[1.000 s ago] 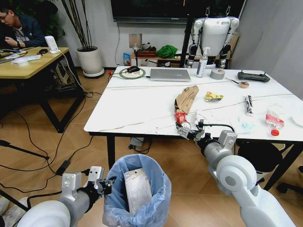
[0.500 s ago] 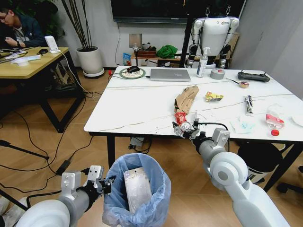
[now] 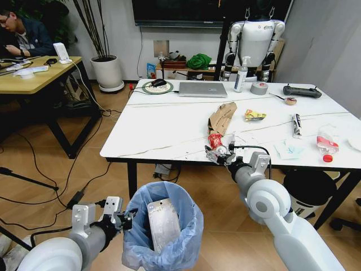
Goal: Pick up the trash bin and place the trash from the table into it.
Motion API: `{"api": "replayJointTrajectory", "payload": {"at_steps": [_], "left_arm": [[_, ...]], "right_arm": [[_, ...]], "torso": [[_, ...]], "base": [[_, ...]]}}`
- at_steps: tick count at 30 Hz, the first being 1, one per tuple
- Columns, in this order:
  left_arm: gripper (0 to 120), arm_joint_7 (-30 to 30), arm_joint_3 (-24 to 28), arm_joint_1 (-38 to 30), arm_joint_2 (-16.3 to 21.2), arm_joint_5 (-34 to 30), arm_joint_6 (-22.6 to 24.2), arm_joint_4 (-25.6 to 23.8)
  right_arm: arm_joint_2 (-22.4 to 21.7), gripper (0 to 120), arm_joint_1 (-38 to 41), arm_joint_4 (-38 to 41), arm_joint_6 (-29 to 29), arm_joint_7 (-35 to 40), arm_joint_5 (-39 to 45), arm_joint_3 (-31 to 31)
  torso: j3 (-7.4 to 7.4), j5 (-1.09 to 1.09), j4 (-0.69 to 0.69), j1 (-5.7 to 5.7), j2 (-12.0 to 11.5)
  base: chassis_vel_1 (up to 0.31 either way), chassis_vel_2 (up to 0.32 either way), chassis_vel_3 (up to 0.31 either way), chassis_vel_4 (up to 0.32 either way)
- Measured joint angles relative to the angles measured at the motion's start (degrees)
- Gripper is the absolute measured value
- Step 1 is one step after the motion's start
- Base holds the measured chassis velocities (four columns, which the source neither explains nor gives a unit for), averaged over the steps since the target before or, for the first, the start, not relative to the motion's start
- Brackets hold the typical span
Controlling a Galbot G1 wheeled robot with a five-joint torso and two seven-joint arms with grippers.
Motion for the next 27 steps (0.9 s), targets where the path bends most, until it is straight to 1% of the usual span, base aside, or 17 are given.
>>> {"api": "replayJointTrajectory", "payload": {"at_steps": [2,6,9,10,12,14,15,17,19,27], "left_arm": [[0,0.1,-0.1,0.0,0.0,0.0,0.0,0.0],[0,0.3,-0.6,-0.1,0.0,-0.1,0.0,0.0],[0,0.3,-0.6,-0.1,0.0,-0.1,0.0,0.0],[0,0.3,-0.7,-0.1,0.0,-0.1,0.0,0.0],[0,0.4,-0.7,-0.1,0.0,-0.1,0.0,0.0],[0,0.4,-0.8,-0.1,0.1,-0.1,0.0,0.0],[0,0.4,-0.8,-0.1,0.1,-0.1,0.0,0.0],[0,0.5,-0.9,-0.2,0.2,-0.2,0.0,0.0],[0,0.5,-1.0,-0.3,0.3,-0.3,0.0,0.0],[0,0.8,-1.3,-0.8,0.7,-0.7,0.0,0.0]], "right_arm": [[-0.1,100,0.0,-0.1,0.0,-0.2,0.0,-0.1],[-0.2,91,-0.2,-0.2,-0.1,-0.9,-0.6,-0.3],[-0.2,89,-0.3,-0.2,-0.1,-1.0,-0.8,-0.3],[-0.2,77,-0.6,-0.4,0.1,-1.4,-1.7,-0.4],[-0.1,72,-0.7,-0.5,0.3,-1.7,-2.4,-0.5],[0.0,59,-0.8,-0.8,0.5,-2.0,-3.3,-0.6],[0.0,59,-0.8,-0.8,0.5,-2.0,-3.3,-0.6],[0.1,50,-0.9,-0.9,0.7,-2.2,-3.8,-0.6],[0.1,47,-0.9,-1.0,0.7,-2.2,-3.9,-0.6],[-0.7,47,-1.3,-0.6,1.1,-2.7,-4.6,0.0]], "torso": [[0.0,0.0,0.0,0.0,0.0],[0.0,0.0,0.0,0.0,0.0],[0.0,0.0,0.0,0.0,0.0],[0.0,0.0,0.0,0.0,0.0],[0.0,0.0,0.0,0.0,0.0],[0.0,0.0,0.0,0.0,0.0],[0.0,0.0,0.0,0.0,0.0],[0.0,0.0,0.0,0.0,0.0],[0.0,0.0,0.0,0.0,0.0],[0.0,0.0,0.0,0.0,0.0]], "base": [[0.0,0.0,0.0,0.0],[0.0,0.0,0.0,0.0],[0.0,0.0,0.0,0.0],[0.0,0.0,0.0,0.0],[0.0,0.0,0.0,0.0],[0.0,0.0,0.0,0.0],[0.0,0.0,0.0,0.0],[0.0,0.0,0.0,0.0],[0.0,0.0,0.0,0.0],[0.0,0.0,0.0,0.0]]}}
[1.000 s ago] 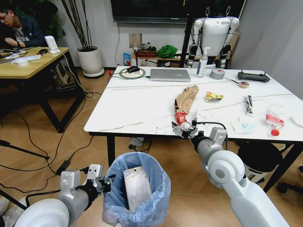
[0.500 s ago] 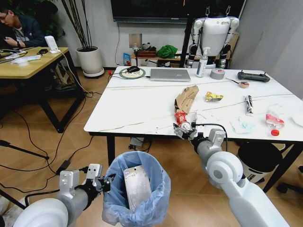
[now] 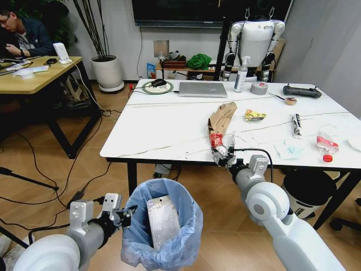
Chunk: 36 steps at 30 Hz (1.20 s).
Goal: Pick up the trash bin and place the trash from the table into it.
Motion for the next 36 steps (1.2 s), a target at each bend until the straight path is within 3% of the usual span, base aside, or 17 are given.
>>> {"api": "replayJointTrajectory", "payload": {"at_steps": [8,12,20,26,33,36], "left_arm": [[0,-0.4,0.0,-0.3,-0.2,0.0,0.0,0.0],[0,-1.5,-0.3,-0.7,-0.4,-0.8,0.0,0.0],[0,-1.8,0.1,-1.2,-0.5,-1.4,0.0,0.0],[0,-2.5,0.8,-1.9,-0.3,-2.3,0.0,0.0],[0,-3.6,2.4,-2.8,-0.3,-2.7,0.0,0.4],[0,-4.0,3.0,-3.1,-0.4,-2.7,0.0,0.6]], "right_arm": [[-4.0,47,-1.8,7.3,0.3,-3.8,2.7,2.2],[-8.2,47,-5.6,15.1,-0.5,-9.5,8.1,3.1],[-14.1,47,-10.9,22.7,-1.6,-22.3,10.1,3.9],[-17.1,47,-10.0,23.3,-4.0,-24.6,9.5,0.1],[-17.2,47,-11.7,23.2,-6.3,-26.2,5.7,-3.8],[-17.1,55,-12.5,23.1,-6.7,-26.3,4.8,-4.5]], "torso": [[0.0,0.0,-0.01,0.0,0.0],[-0.01,0.0,0.0,-0.01,0.0],[-0.01,-0.01,-0.01,-0.01,0.0],[0.0,0.0,0.0,-0.01,0.0],[0.0,0.0,0.0,-0.01,0.0],[0.0,0.0,-0.01,-0.01,0.0]], "base": [[0.0,0.0,0.0,0.0],[0.0,0.0,0.0,0.0],[0.0,0.0,0.0,0.0],[0.0,0.0,0.0,0.0],[0.0,0.0,0.0,0.0],[0.0,0.0,0.0,0.0]]}}
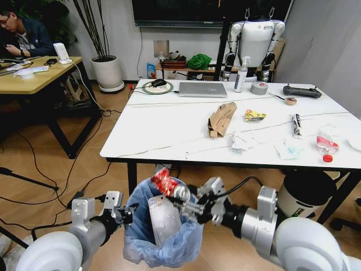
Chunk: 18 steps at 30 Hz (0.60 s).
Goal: Pick up the trash bin and place the trash from the table into it.
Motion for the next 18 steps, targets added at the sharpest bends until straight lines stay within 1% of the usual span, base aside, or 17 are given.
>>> {"api": "replayJointTrajectory", "payload": {"at_steps": [2,3,4,6,7,8,9,10,11,13,14,15,16,17,18], "left_arm": [[0,0.0,0.2,-0.1,0.0,0.0,0.0,0.0],[0,0.0,0.2,-0.1,0.0,0.0,0.0,0.0],[0,0.0,0.2,-0.1,0.0,0.0,0.0,0.0],[0,0.0,0.1,0.0,0.0,-0.1,0.0,0.0],[0,0.0,0.1,0.0,0.0,-0.1,0.0,0.0],[0,0.0,-0.1,0.1,-0.1,-0.1,0.0,-0.1],[0,0.0,-0.2,0.2,-0.1,-0.1,0.0,-0.2],[0,0.0,-0.3,0.2,-0.1,-0.1,0.0,-0.2],[0,0.1,-0.5,0.4,-0.1,-0.1,0.0,-0.4],[0,0.1,-0.7,0.6,-0.2,-0.1,0.0,-0.5],[0,0.1,-0.7,0.6,-0.2,-0.1,0.0,-0.5],[0,0.2,-0.7,0.8,-0.4,-0.1,0.0,-0.5],[0,0.2,-0.8,1.0,-0.5,0.0,0.0,-0.5],[0,0.2,-0.9,1.2,-0.6,0.0,0.0,-0.5],[0,0.2,-1.0,1.2,-0.6,0.0,0.0,-0.5]], "right_arm": [[0.0,59,-0.4,0.0,0.0,0.0,-0.5,-0.3],[-0.1,67,-0.4,-0.1,0.1,0.0,-0.8,-0.3],[-0.1,68,-0.3,-0.1,0.2,0.0,-0.8,-0.2],[-0.3,79,0.6,-0.1,0.5,0.1,-0.2,0.9],[-0.3,79,0.6,-0.1,0.5,0.1,-0.2,0.9],[-0.4,85,1.9,-0.1,1.0,0.7,0.9,1.7],[-0.4,88,2.8,-0.1,1.3,1.5,1.8,2.2],[-0.3,88,3.0,-0.1,1.3,1.7,2.1,2.3],[0.2,95,5.2,-0.2,2.0,4.6,4.6,3.6],[1.2,100,8.9,-0.4,3.9,10.4,7.4,5.2],[1.2,100,8.9,-0.4,3.9,10.4,7.4,5.2],[1.7,100,10.3,-1.6,4.5,13.3,7.6,5.8],[2.0,100,11.1,-3.4,4.9,15.3,6.6,6.0],[2.5,100,11.8,-6.3,5.8,17.5,3.8,6.5],[2.6,100,11.9,-6.8,6.0,17.8,3.2,6.5]], "torso": [[0.0,0.0,0.0,0.0,0.0],[0.0,0.0,0.0,0.01,0.0],[0.0,0.0,0.0,0.01,0.0],[0.0,0.0,0.0,0.01,0.0],[0.0,0.0,0.0,0.01,0.0],[0.0,0.0,0.0,0.01,0.0],[0.0,-0.01,0.0,0.01,0.0],[0.0,-0.01,0.0,0.01,0.0],[0.0,0.0,0.01,0.01,0.0],[0.0,-0.01,0.0,0.01,0.0],[0.0,-0.01,0.0,0.01,0.0],[0.0,-0.02,0.01,0.01,0.0],[0.0,-0.02,0.01,0.0,0.0],[0.01,-0.01,0.02,0.01,0.0],[0.01,0.0,0.02,0.02,0.0]], "base": [[0.0,0.0,0.0,0.0],[0.0,0.0,0.0,0.0],[0.0,0.0,0.0,0.0],[0.0,0.0,0.0,0.0],[0.0,0.0,0.0,0.0],[0.0,0.0,0.0,0.0],[0.0,0.0,0.0,0.0],[0.0,0.0,0.0,0.0],[0.0,0.0,0.0,0.0],[0.0,0.0,0.0,0.0],[0.0,0.0,0.0,0.0],[0.0,0.0,0.0,0.0],[0.0,0.0,0.0,0.0],[0.0,0.0,0.0,0.0],[0.0,0.0,0.0,0.0]]}}
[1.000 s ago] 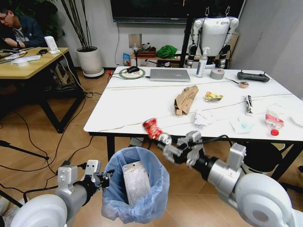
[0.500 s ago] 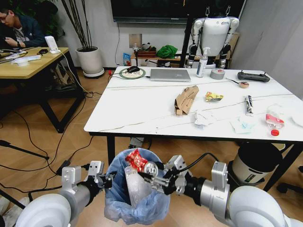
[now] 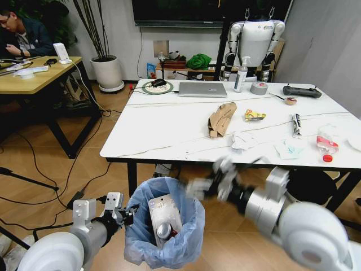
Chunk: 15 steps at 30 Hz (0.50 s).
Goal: Pick up the trash bin and place the trash from the table into it.
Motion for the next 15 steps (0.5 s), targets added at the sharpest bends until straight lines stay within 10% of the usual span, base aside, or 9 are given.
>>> {"api": "replayJointTrajectory", "payload": {"at_steps": [15], "left_arm": [[0,1.1,-0.6,0.0,0.4,0.2,0.0,-0.1]], "right_arm": [[7.1,100,5.3,-18.9,1.7,18.6,-5.1,-2.5]], "torso": [[-0.01,0.01,-0.01,0.0,0.0]], "base": [[0.0,0.0,0.0,0.0]]}}
